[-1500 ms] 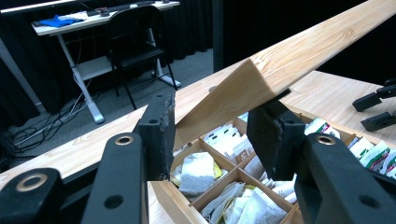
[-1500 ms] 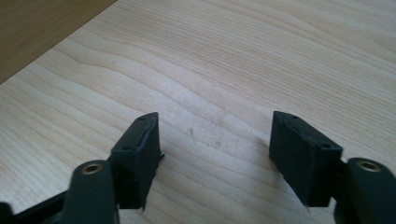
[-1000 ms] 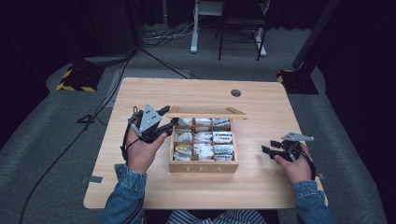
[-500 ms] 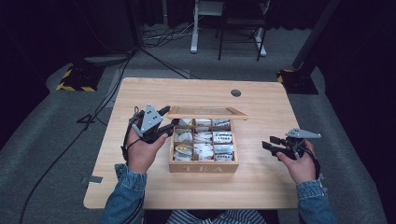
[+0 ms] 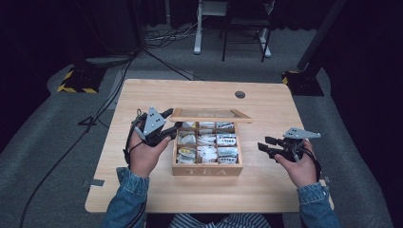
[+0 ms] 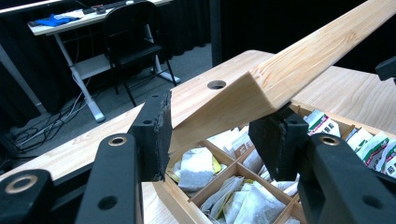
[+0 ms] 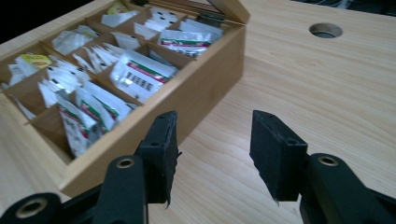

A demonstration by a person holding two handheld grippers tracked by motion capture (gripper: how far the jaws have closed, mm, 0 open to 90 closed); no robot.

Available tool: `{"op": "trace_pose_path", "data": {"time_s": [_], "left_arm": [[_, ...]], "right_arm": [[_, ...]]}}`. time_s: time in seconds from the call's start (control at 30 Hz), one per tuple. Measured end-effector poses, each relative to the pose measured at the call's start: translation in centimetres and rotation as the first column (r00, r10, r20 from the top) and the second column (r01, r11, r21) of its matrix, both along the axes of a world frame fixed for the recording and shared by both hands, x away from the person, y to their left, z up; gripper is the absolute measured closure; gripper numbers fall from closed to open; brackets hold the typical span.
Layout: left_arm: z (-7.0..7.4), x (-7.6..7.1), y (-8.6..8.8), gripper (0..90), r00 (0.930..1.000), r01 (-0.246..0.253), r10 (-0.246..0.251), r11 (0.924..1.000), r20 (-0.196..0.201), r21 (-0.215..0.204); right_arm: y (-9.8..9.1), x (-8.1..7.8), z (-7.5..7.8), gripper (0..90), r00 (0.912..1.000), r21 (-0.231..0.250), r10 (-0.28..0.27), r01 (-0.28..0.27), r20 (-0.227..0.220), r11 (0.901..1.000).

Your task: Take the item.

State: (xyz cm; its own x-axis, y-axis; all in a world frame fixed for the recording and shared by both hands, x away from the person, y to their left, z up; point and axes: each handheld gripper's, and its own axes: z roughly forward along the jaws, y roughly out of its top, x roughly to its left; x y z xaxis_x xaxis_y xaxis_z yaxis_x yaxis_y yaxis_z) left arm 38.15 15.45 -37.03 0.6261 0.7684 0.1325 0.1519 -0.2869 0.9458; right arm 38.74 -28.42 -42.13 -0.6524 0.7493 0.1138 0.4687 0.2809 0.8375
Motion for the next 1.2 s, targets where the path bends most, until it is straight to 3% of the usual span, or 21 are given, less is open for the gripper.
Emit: {"op": "trace_pose_path", "data": {"time_s": [0.27,0.47,0.87,1.2], "left_arm": [[0.0,0.1,0.0,50.3,1.0000,0.001,-0.001,1.0000,0.002,-0.001],[0.1,0.1,0.0,50.3,1.0000,0.001,-0.001,1.0000,0.001,0.000],[0.0,0.0,0.0,50.2,1.0000,0.002,-0.002,1.0000,-0.004,0.002],[0.1,0.0,0.0,50.0,1.0000,0.002,-0.002,1.0000,-0.004,0.005]], "right_arm": [[2.1,-0.7,1.0,51.7,0.9977,0.008,0.065,-0.065,0.018,0.9978],[3.8,-1.2,1.3,49.6,0.9941,0.065,0.108,-0.108,0.005,0.9920],[6.8,-1.5,1.2,50.9,0.9814,0.058,0.192,-0.191,-0.007,0.9799],[8.7,-1.6,0.1,53.9,0.9717,0.045,0.235,-0.233,-0.026,0.9713]]}}
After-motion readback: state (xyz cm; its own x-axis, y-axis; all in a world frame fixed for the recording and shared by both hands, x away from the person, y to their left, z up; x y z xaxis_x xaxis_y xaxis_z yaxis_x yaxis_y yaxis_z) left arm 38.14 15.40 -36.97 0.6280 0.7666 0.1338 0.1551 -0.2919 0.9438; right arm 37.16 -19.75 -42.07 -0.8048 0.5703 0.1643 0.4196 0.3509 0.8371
